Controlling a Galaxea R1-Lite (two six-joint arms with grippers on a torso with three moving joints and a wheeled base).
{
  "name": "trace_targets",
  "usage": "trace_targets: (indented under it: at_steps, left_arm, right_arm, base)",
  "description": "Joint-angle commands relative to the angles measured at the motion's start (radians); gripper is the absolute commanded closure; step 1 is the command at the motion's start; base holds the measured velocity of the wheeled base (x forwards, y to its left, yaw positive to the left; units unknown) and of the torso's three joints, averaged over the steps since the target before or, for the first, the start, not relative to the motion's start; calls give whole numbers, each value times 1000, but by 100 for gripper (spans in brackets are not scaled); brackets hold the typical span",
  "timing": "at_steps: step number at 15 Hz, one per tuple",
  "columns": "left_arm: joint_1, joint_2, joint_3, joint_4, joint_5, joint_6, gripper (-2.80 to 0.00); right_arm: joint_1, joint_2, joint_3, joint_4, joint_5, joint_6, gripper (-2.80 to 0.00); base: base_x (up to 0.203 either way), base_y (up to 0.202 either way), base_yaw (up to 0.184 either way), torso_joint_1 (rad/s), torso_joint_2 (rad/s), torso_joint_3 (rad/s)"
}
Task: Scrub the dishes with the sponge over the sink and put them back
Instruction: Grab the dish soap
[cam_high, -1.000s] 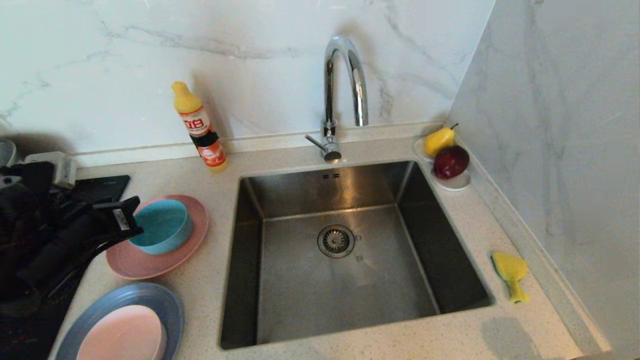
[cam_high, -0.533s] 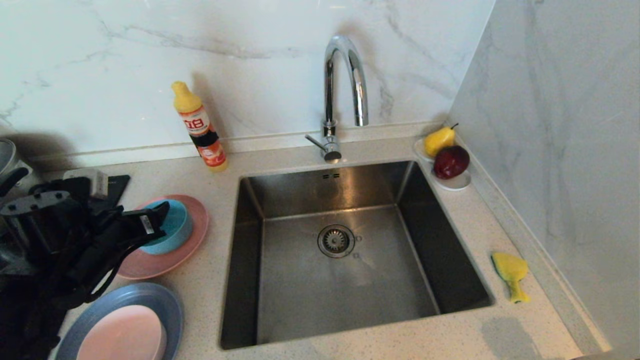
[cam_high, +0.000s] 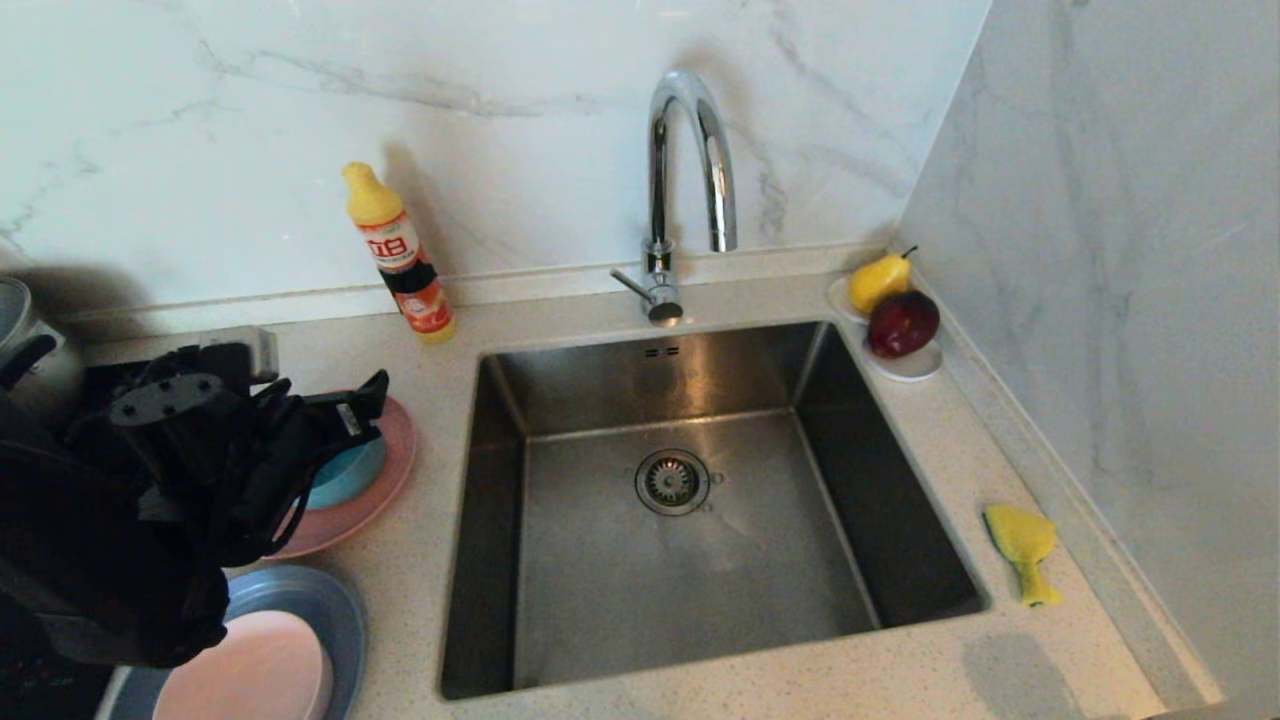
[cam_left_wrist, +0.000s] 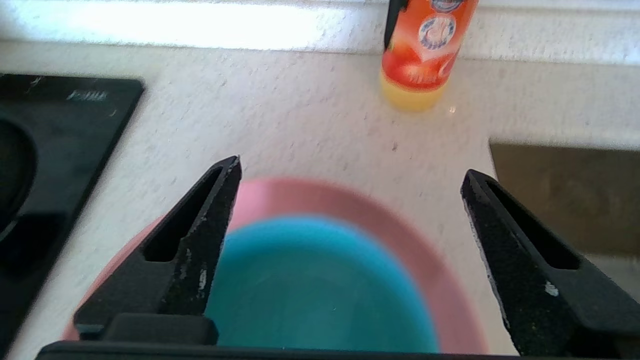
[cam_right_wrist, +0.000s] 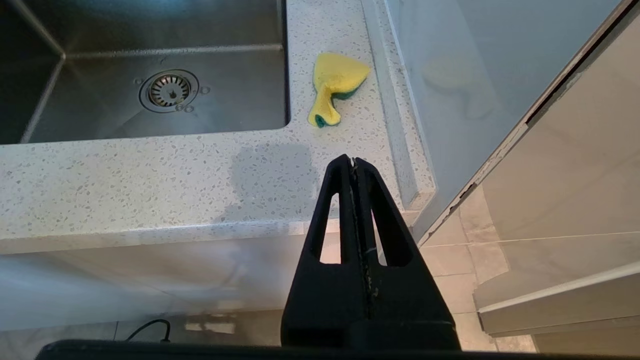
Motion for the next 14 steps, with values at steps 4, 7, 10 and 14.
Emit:
trace_targets:
  at_steps: [4, 7, 10, 14]
  left_arm:
    - [-19, 140, -158, -7, 12, 1, -280]
    - [-20, 171, -244, 15, 13, 0, -280]
    - [-20, 177, -351, 104, 19, 1, -280]
    - [-31, 179, -455, 202, 32, 0, -280]
  right_arm:
    - [0, 0, 0, 0, 1, 0, 0]
    - [0, -1, 0, 1, 1, -1, 0]
    - [0, -2, 0, 0, 1, 0, 0]
    - [0, -2, 0, 1, 1, 0, 0]
  base:
    - [0, 0, 0, 0, 0, 0]
    - [0, 0, 0, 0, 0, 0]
    - [0, 0, 0, 0, 0, 0]
    - [0, 0, 0, 0, 0, 0]
